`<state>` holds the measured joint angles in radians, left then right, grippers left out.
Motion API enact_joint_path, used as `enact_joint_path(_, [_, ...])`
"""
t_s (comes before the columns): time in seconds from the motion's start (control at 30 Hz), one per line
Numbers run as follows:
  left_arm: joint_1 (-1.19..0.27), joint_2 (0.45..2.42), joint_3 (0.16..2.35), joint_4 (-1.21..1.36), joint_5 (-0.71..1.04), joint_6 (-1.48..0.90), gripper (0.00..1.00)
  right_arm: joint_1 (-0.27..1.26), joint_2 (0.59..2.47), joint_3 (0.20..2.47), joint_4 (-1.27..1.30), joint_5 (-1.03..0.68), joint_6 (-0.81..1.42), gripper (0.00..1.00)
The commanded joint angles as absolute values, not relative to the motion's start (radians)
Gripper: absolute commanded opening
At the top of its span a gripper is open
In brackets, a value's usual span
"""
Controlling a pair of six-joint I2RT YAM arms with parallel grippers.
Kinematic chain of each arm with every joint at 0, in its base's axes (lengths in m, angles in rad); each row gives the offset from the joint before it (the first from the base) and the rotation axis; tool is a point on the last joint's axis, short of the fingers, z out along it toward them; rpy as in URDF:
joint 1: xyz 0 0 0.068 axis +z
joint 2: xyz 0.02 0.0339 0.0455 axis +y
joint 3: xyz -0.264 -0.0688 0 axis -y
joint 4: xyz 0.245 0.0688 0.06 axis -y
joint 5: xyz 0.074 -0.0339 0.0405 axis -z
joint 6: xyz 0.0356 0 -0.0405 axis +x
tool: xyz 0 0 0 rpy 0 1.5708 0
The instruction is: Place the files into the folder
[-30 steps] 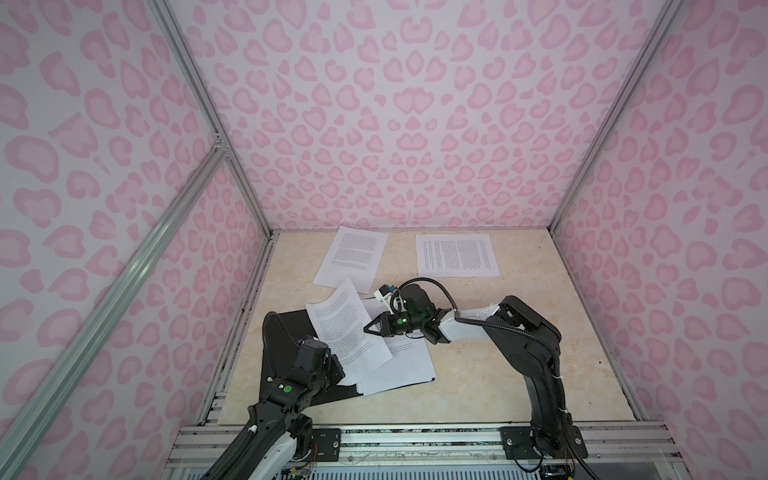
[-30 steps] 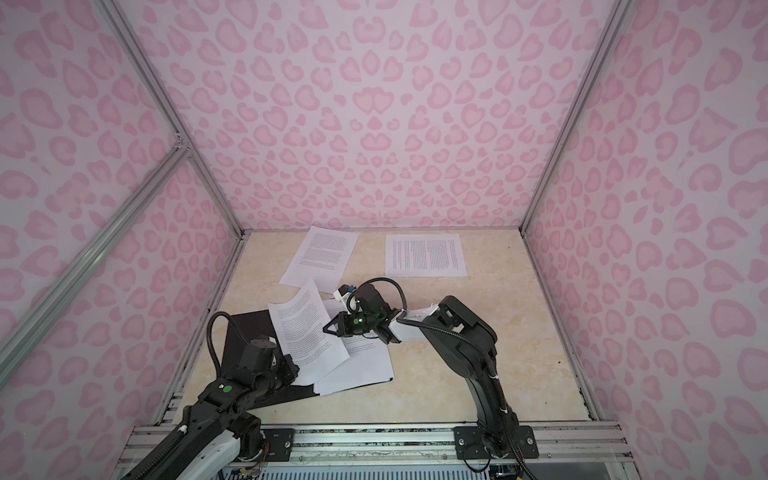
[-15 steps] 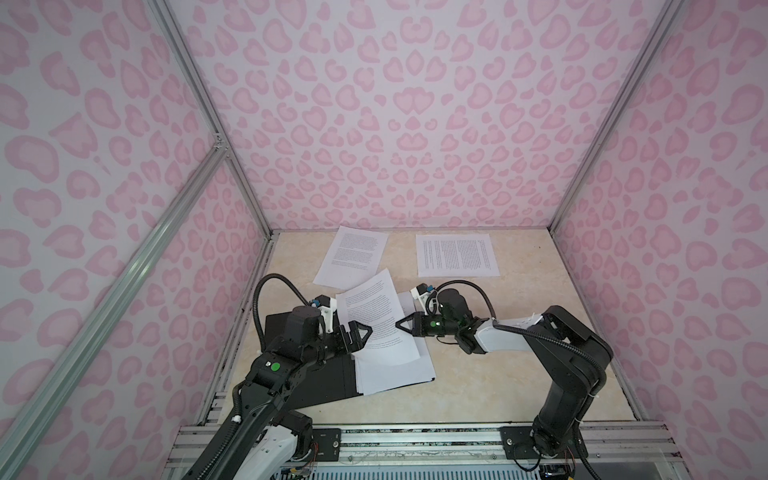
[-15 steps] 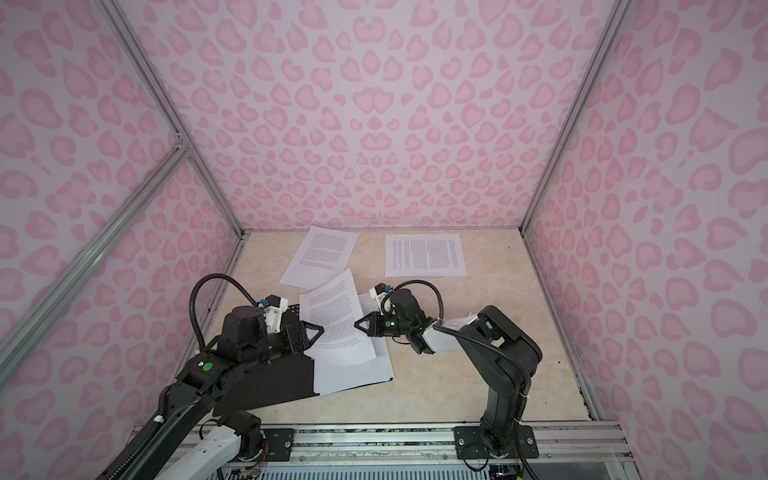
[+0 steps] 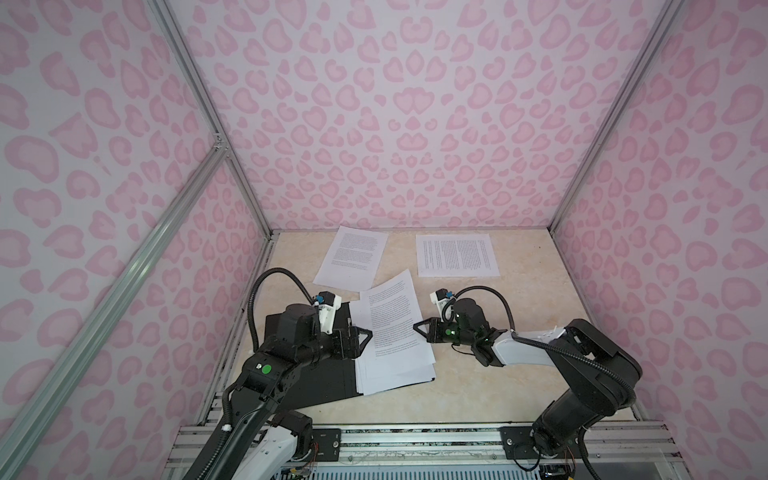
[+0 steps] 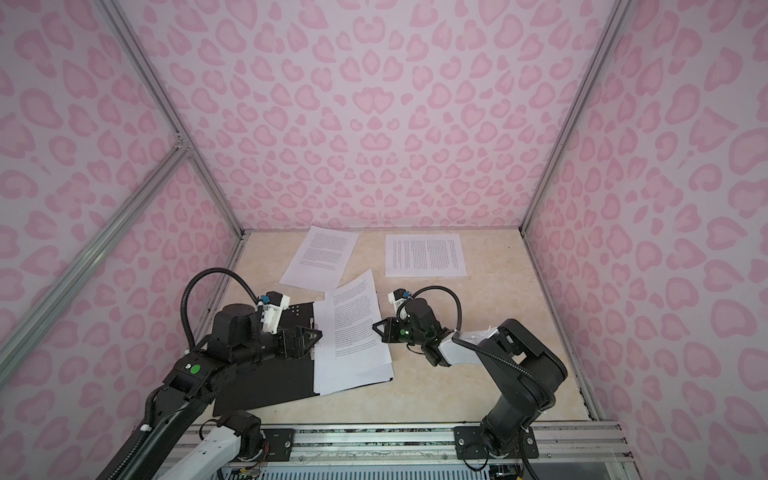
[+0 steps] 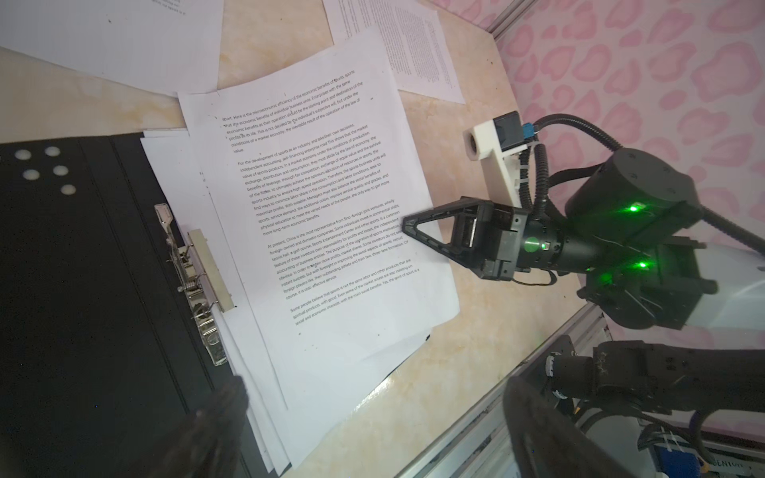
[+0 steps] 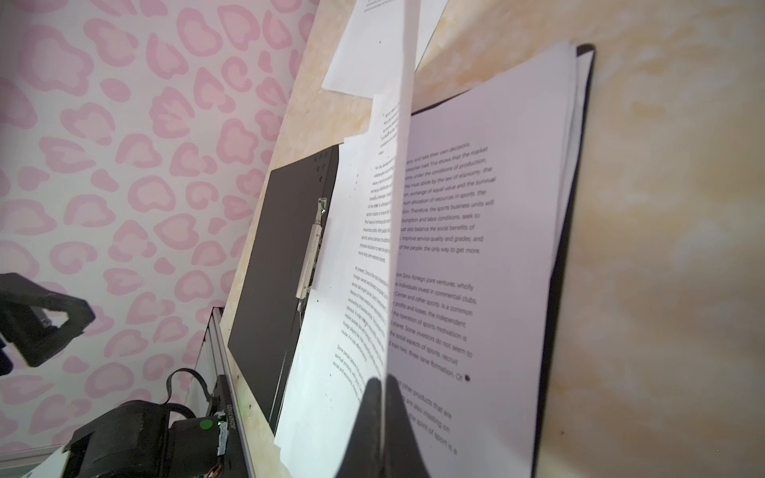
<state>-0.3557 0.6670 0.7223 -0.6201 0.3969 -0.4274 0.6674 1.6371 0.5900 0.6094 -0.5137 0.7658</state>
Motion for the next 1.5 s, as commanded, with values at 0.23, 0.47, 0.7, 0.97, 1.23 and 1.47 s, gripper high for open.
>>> enact_joint_path(0.23, [-0.351, 0.671, 0.713, -0.611, 0.39, -0.413, 0.97, 0.728, 1.615, 0.614, 0.567, -0.474, 0.74, 0.0])
enact_joint_path(0.47, [-0.352, 0.663, 0.712, -0.612, 0.379, -0.416, 0.97, 0.742, 1.629, 0.626, 0.562, -0.463, 0.746, 0.0])
enact_joint_path(0.7, [-0.352, 0.664, 0.712, -0.612, 0.375, -0.417, 0.97, 0.752, 1.642, 0.627, 0.574, -0.462, 0.755, 0.0])
enact_joint_path(0.97, [-0.352, 0.667, 0.712, -0.614, 0.365, -0.419, 0.97, 0.76, 1.666, 0.626, 0.612, -0.47, 0.779, 0.0])
enact_joint_path(1.23, [-0.351, 0.67, 0.712, -0.616, 0.365, -0.42, 0.97, 0.757, 1.616, 0.578, 0.553, -0.355, 0.747, 0.45])
enact_joint_path(1.47, [-0.351, 0.675, 0.712, -0.615, 0.364, -0.419, 0.97, 0.771, 1.504, 0.502, 0.422, -0.186, 0.705, 0.62])
